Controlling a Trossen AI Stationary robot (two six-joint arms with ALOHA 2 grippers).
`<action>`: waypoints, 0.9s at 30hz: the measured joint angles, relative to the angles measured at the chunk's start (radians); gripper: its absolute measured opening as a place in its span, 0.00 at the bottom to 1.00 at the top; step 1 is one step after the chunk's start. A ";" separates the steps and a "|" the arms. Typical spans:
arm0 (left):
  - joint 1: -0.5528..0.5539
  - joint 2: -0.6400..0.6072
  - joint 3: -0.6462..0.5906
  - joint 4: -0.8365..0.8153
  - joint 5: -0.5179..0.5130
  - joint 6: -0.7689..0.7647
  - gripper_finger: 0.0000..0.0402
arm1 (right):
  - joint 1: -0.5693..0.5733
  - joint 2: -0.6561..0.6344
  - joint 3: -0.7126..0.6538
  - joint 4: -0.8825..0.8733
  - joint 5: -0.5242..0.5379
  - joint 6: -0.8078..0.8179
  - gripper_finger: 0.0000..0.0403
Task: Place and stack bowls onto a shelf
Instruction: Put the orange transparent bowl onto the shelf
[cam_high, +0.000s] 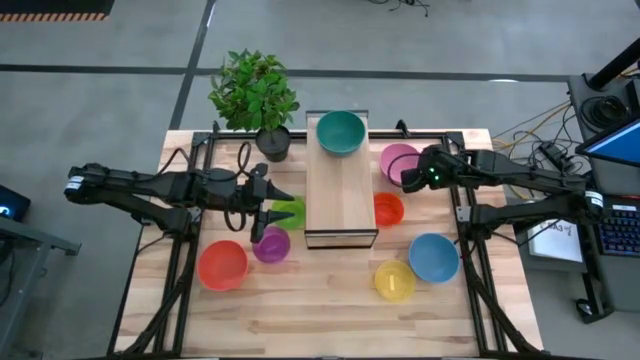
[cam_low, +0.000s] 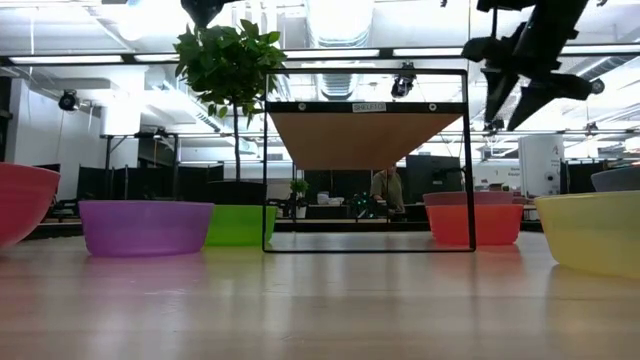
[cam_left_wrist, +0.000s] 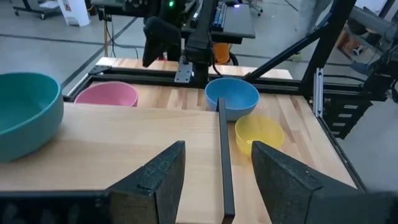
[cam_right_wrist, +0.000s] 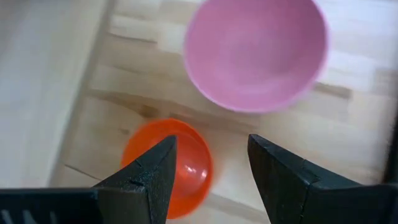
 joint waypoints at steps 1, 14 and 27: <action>0.000 0.000 0.000 0.005 0.000 0.006 0.42 | 0.000 0.000 0.000 0.021 0.000 -0.014 0.46; 0.000 0.000 -0.021 0.027 -0.096 0.071 0.42 | 0.000 0.000 0.000 0.339 0.000 -0.021 0.46; 0.001 0.000 -0.058 -0.006 -0.254 0.052 0.42 | -0.059 0.084 -0.001 0.100 -0.140 -0.024 0.46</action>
